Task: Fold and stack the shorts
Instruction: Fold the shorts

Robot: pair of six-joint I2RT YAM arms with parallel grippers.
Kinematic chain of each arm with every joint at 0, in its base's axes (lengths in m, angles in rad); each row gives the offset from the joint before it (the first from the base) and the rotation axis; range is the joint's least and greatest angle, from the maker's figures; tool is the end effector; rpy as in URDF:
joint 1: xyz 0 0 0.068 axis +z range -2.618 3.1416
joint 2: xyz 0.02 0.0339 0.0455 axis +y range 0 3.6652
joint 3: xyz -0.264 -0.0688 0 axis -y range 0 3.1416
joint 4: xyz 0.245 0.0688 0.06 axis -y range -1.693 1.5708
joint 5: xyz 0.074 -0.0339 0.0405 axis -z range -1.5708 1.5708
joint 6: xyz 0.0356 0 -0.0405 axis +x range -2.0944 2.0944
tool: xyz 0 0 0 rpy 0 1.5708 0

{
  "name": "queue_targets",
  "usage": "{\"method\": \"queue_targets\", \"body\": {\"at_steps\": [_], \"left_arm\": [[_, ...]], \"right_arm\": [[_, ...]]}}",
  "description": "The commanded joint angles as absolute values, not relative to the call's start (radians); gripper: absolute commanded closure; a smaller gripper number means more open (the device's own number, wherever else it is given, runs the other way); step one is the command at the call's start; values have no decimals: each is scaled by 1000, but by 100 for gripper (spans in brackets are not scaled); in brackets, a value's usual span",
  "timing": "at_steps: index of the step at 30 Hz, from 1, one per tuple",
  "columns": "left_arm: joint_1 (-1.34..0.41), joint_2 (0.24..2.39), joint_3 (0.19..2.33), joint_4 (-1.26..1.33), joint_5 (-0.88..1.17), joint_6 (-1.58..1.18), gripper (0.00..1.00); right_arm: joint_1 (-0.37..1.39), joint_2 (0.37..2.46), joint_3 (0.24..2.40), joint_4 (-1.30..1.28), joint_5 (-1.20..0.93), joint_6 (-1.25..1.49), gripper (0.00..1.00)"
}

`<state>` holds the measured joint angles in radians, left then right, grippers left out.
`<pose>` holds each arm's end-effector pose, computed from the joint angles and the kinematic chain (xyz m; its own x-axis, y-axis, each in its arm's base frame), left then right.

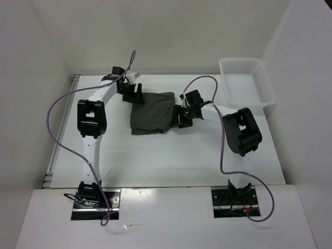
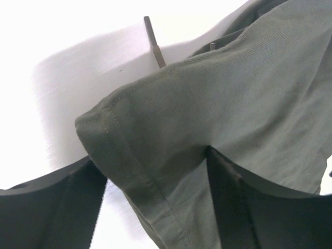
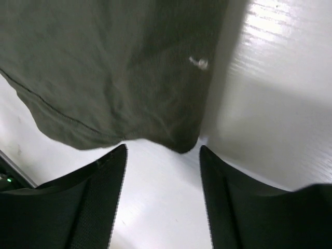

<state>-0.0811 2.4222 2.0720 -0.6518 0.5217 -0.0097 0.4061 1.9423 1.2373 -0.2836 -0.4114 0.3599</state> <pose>0.5226 -0.0603 0.1714 -0.8430 0.0601 -0.5345 0.3296 0.8430 -0.4251 0.3618 0.1711 0.1574 -0.9168 -0.0429 -0.3970 -0.2577 0.8230 0.5063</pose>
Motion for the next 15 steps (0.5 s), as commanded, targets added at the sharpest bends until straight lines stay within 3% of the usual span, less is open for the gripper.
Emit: {"method": "queue_targets", "body": {"at_steps": [1,2,5,7,9,10,15], "left_arm": [[-80,2441,2068,-635,541,-20,22],[-80,2441,2068,-635,541,-20,24],[-80,2441,2068,-635,554,-29,29],[-80,2441,2068,-635,563,-29,38],[-80,2450,2068,-635,563,-29,47],[-80,2450,2068,-635,563,-38,58],[-71,2450,2059,-626,563,-48,79]], "right_arm": [[403,1971,1284,-236,-433,411,38],[403,1971,1284,-236,-422,420,41],[403,1980,1293,-236,-402,420,63],[403,1991,1293,-236,-377,431,85],[403,1991,1293,-236,-362,431,97],[403,1977,1281,-245,-353,431,100],[403,1898,1172,-278,-366,410,100]]}}
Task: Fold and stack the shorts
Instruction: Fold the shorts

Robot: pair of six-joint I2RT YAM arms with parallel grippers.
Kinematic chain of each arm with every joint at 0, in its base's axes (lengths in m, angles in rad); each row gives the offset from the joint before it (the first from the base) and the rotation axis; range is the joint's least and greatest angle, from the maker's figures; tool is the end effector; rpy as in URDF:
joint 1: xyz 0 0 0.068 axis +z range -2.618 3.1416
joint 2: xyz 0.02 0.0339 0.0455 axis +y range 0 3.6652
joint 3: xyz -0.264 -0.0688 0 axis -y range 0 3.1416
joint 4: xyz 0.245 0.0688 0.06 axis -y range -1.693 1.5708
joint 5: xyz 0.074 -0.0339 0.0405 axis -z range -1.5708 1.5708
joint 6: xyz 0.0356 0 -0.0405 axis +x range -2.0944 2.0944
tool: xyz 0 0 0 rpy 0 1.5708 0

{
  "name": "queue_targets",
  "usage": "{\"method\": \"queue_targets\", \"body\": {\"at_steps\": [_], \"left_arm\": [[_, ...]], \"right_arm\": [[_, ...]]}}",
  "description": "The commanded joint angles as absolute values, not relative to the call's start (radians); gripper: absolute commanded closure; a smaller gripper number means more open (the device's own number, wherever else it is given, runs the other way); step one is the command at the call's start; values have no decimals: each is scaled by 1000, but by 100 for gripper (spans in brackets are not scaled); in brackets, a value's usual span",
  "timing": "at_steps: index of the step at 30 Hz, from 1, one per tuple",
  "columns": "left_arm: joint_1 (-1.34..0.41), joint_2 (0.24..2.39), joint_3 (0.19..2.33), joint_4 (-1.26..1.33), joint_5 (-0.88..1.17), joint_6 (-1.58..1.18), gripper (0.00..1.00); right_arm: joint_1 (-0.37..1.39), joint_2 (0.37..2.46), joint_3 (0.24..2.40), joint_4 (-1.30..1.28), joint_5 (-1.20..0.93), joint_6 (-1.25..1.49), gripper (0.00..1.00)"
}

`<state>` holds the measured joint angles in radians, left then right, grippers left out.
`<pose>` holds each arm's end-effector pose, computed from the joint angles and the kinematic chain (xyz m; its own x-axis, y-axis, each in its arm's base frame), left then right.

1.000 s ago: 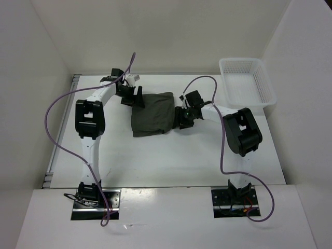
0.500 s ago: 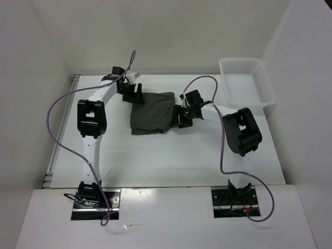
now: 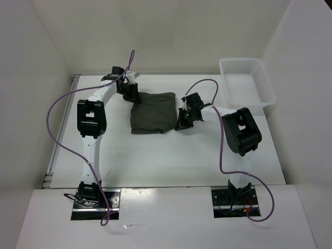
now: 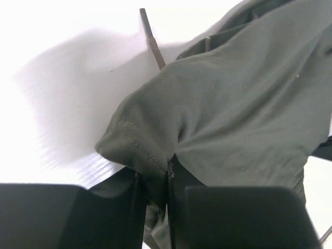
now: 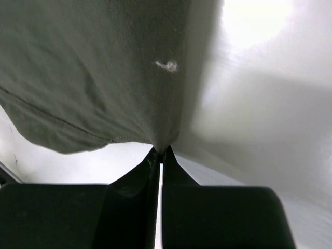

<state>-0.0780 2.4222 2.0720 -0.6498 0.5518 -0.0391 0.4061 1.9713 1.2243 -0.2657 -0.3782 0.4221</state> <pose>0.5226 -0.0596 0.1720 -0.8519 0.0332 -0.5226 0.3157 0.8289 -0.4619 0.3624 0.1702 0.1433 -0.9349 0.0124 -0.3548 -0.1795 0.8456 0.5027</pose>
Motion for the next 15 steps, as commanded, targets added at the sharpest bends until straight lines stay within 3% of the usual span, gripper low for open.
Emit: {"method": "queue_targets", "body": {"at_steps": [1,4,7,14,15], "left_arm": [[-71,2450,2059,-626,563,-48,79],[-71,2450,2049,-626,563,-48,79],[-71,2450,2040,-626,574,-48,69],[-71,2430,2010,-626,574,-48,67],[-71,2430,2000,-626,574,-48,56]], "right_arm": [[403,1864,1116,-278,-376,410,100],[403,1816,1037,-278,-406,419,100],[403,1805,1025,-278,-422,405,100],[403,1807,1045,-287,-399,373,99],[403,1807,1060,-296,-399,373,76]]}}
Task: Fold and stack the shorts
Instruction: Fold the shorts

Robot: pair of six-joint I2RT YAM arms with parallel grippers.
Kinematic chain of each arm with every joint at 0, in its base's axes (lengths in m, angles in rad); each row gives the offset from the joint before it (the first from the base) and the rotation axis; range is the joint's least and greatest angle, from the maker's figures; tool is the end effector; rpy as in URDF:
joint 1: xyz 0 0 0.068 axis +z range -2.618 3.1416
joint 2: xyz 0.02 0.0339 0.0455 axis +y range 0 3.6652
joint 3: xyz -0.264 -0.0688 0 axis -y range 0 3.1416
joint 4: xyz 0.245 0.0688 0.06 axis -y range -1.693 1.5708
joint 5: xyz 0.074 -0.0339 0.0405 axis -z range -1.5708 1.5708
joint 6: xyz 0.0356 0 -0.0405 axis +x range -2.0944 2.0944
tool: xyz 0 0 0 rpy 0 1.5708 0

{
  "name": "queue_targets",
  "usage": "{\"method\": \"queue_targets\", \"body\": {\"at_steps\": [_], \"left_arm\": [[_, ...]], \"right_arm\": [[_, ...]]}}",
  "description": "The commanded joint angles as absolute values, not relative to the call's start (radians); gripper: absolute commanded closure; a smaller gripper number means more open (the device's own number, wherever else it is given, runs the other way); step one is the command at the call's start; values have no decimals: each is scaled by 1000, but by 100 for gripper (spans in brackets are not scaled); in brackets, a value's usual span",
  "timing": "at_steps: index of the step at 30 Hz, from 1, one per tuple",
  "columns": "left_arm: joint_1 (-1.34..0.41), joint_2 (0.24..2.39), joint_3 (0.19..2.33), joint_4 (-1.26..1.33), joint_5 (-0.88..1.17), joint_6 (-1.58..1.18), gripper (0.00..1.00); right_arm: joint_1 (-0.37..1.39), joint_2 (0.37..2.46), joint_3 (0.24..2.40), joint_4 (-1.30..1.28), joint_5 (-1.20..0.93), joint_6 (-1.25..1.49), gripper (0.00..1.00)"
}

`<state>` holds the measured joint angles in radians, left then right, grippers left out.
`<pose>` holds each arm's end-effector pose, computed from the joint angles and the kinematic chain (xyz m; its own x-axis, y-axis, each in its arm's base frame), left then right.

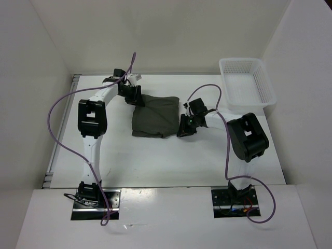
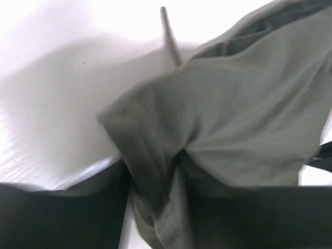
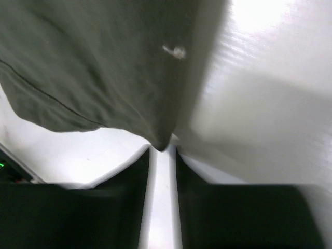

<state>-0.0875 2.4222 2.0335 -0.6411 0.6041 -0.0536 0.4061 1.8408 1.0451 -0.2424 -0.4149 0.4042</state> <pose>0.5175 -0.0657 0.1616 -0.8722 0.0322 -0.4882 0.3171 0.7972 -0.5138 0.3240 0.1549 0.1431 -0.9437 -0.0140 -0.3304 -0.1941 0.8325 0.5190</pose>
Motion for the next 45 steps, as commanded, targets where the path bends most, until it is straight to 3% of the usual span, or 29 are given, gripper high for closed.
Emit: {"method": "queue_targets", "body": {"at_steps": [1,3,4,7,8,12,16,23,29,37,45], "left_arm": [[-71,2416,1982,-617,586,-48,43],[-71,2382,1962,-617,618,-48,28],[-71,2372,1941,-605,618,-48,21],[-71,2339,1940,-604,649,-48,12],[-71,2339,1940,-604,649,-48,1],[-71,2281,1963,-614,660,-57,1],[-61,2192,1973,-623,569,-81,1],[15,1964,1922,-604,420,-135,1],[199,1765,1677,-574,336,-115,1],[481,1504,1277,-533,437,-55,1],[555,1275,1082,-500,428,-23,1]], "right_arm": [[403,1807,1074,-296,-399,350,60],[403,1807,1084,-307,-434,316,44],[403,1798,1085,-317,-443,287,40],[403,1770,1104,-345,-454,220,33],[403,1761,1117,-354,-454,203,30],[403,1727,1176,-420,-414,101,20],[403,1660,1252,-497,-359,20,0],[330,1608,1356,-644,-264,-52,0],[145,1507,1338,-768,-256,-107,0],[95,1241,1224,-834,-112,-112,0],[52,1019,1137,-834,-23,-71,0]]}}
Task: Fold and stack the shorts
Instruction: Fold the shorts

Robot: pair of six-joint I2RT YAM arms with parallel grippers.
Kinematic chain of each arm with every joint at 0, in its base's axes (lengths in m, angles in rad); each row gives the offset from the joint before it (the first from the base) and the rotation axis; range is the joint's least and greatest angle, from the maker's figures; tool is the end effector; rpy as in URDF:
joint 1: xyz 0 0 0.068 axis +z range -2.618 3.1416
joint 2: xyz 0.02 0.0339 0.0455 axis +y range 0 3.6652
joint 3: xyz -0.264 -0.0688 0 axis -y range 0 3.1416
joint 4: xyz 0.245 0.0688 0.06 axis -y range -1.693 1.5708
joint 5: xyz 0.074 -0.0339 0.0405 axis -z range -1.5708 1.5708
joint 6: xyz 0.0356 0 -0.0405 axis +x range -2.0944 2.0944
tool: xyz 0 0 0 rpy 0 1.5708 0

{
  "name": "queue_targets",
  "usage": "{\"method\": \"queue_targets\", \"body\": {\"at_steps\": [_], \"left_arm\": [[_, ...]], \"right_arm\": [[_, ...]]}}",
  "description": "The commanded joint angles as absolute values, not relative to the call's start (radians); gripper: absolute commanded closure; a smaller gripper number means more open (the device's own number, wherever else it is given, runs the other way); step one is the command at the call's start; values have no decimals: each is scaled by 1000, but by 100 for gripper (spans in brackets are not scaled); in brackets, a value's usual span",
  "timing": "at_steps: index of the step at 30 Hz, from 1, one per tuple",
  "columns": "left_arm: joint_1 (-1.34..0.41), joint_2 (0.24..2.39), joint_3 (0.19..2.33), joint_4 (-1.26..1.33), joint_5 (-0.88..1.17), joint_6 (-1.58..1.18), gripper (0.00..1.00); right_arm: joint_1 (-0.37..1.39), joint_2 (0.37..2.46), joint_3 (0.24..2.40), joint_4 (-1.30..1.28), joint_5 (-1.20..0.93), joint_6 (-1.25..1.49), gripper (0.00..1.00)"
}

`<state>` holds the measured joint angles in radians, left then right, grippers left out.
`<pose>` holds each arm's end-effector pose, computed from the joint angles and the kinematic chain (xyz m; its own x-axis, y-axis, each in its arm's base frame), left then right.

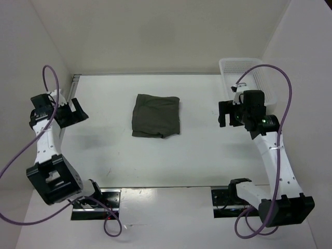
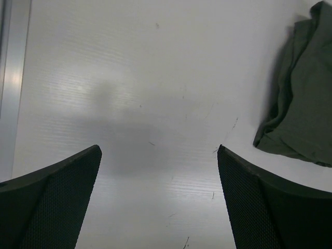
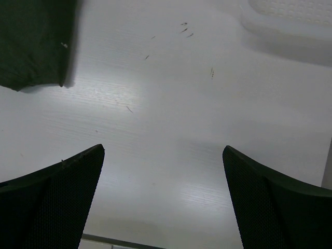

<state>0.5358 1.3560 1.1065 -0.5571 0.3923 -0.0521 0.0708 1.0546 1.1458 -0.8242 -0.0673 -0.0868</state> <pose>0.2562 0.1363 0.2919 -0.6072 -0.4165 -0.6766 -0.2763 0.9091 -0.3117 0.2089 0.0172 0.3519 -0.6545 -0.1331 -0.7443 -0.1778 0.9839 -0.0196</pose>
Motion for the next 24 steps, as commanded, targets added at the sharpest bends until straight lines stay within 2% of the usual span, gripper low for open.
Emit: {"method": "queue_targets", "body": {"at_steps": [1,11,24], "left_arm": [[555,1258,1050,-489,428,-23,1],[592,1043,887,-468,449,-12,1],[601,992,856,-459,449,-12,1]], "right_arm": [[52,1008,1137,-834,-23,-71,0],[15,868,1069,-753,-32,-61,0],[15,807,1042,-697,-11,-43,0]]}}
